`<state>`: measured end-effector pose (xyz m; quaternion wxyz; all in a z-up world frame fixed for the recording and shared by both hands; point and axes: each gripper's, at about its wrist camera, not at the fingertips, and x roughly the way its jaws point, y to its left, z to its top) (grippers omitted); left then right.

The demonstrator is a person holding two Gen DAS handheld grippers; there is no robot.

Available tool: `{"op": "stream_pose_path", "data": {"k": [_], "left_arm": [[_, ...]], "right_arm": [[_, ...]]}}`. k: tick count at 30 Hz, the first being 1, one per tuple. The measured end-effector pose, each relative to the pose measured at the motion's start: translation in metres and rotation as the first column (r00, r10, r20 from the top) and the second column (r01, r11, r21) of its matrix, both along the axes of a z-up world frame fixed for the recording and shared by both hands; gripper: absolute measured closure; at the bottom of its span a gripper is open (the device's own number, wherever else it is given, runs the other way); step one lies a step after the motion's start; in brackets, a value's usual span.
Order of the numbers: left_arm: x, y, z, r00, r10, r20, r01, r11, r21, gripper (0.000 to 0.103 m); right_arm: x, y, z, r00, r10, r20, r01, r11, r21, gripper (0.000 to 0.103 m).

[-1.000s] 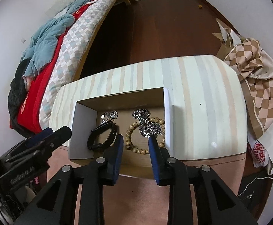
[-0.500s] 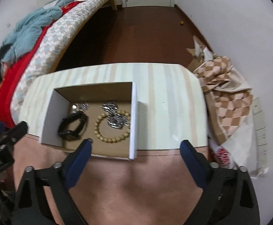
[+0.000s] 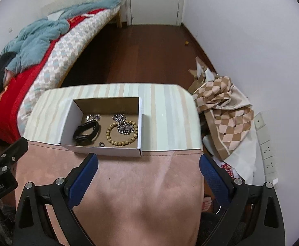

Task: Organize jewelry
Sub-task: 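Lift both open tools up and away from the box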

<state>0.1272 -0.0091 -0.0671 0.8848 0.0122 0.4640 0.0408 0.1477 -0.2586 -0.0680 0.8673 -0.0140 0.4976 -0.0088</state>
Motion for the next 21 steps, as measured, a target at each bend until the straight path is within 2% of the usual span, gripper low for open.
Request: {"op": "stream_pose_path", "data": {"k": [6,14,21], "left_arm": [[-0.038,-0.001,0.038,0.997,-0.007,0.071,0.009,1.000,-0.030,0.000],[-0.077,-0.002,0.082,0.988,-0.010,0.155,0.015,0.999,-0.033,0.000],[-0.095,-0.003,0.099,0.985,-0.012,0.173,0.020,0.999,-0.045,0.000]], "right_arm": [[-0.043,-0.001,0.048,0.996,0.001,0.087,0.000,1.000,-0.008,0.003],[-0.095,-0.001,0.104,0.979,-0.008,0.203,0.009,1.000,-0.005,0.003],[-0.127,-0.006,0.139,0.963,-0.013,0.271,0.017,1.000,-0.011,0.000]]}}
